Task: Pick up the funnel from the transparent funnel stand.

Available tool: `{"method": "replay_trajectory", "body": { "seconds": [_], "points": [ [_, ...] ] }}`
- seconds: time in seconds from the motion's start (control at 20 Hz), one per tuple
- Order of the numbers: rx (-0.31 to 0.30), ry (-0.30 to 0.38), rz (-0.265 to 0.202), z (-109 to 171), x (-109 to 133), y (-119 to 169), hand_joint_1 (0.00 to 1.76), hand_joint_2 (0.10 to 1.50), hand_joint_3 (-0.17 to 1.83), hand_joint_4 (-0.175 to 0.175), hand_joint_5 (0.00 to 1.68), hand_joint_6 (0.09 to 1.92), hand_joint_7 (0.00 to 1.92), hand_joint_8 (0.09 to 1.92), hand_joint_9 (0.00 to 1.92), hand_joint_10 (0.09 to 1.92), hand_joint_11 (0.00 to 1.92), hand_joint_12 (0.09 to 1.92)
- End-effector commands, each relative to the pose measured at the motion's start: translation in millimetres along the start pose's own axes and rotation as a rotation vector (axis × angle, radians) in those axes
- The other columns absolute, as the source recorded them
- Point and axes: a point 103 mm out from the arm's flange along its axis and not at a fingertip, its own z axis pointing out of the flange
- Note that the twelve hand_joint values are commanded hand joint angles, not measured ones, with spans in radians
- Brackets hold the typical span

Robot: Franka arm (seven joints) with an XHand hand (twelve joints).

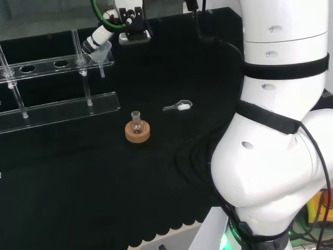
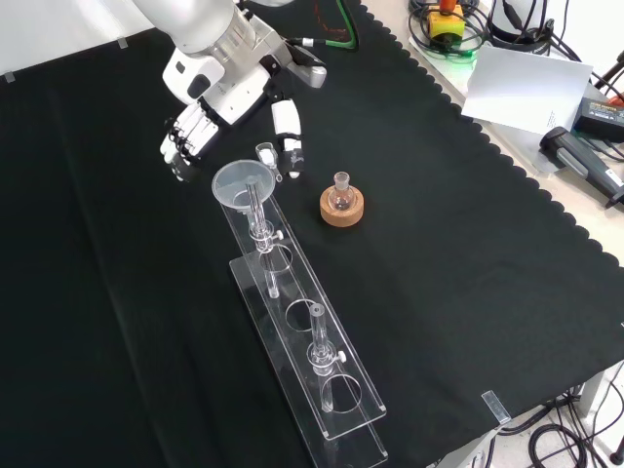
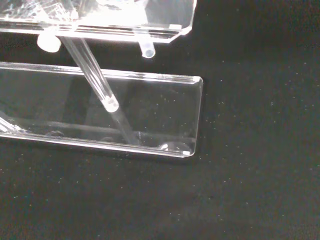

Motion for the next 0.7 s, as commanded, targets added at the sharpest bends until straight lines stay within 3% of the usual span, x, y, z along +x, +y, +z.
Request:
{"method": "replay_trajectory", "body": {
  "seconds": [0.05, 0.25, 0.35, 0.7],
  "points": [
    [0.001, 0.018, 0.02, 3.1, 1.7, 1.7, 0.38, 0.67, 0.04, -0.104, 0.0, 0.09, 0.13, 0.09, 0.06, 0.09, 0.0, 0.09],
    [0.008, 0.022, 0.013, 2.5, -6.5, 2.3, 0.38, 0.67, 0.03, -0.105, 0.0, 0.09, 0.13, 0.09, 0.06, 0.09, 0.0, 0.09],
    [0.013, -0.01, 0.012, 4.6, -7.5, 3.6, 0.38, 0.67, 0.03, -0.105, 0.0, 0.09, 0.13, 0.09, 0.06, 0.09, 0.0, 0.09],
    [0.024, 0.011, 0.015, 12.8, -6.7, 6.4, 0.38, 0.67, 0.03, -0.106, 0.0, 0.09, 0.13, 0.09, 0.06, 0.09, 0.0, 0.09]
  ]
}}
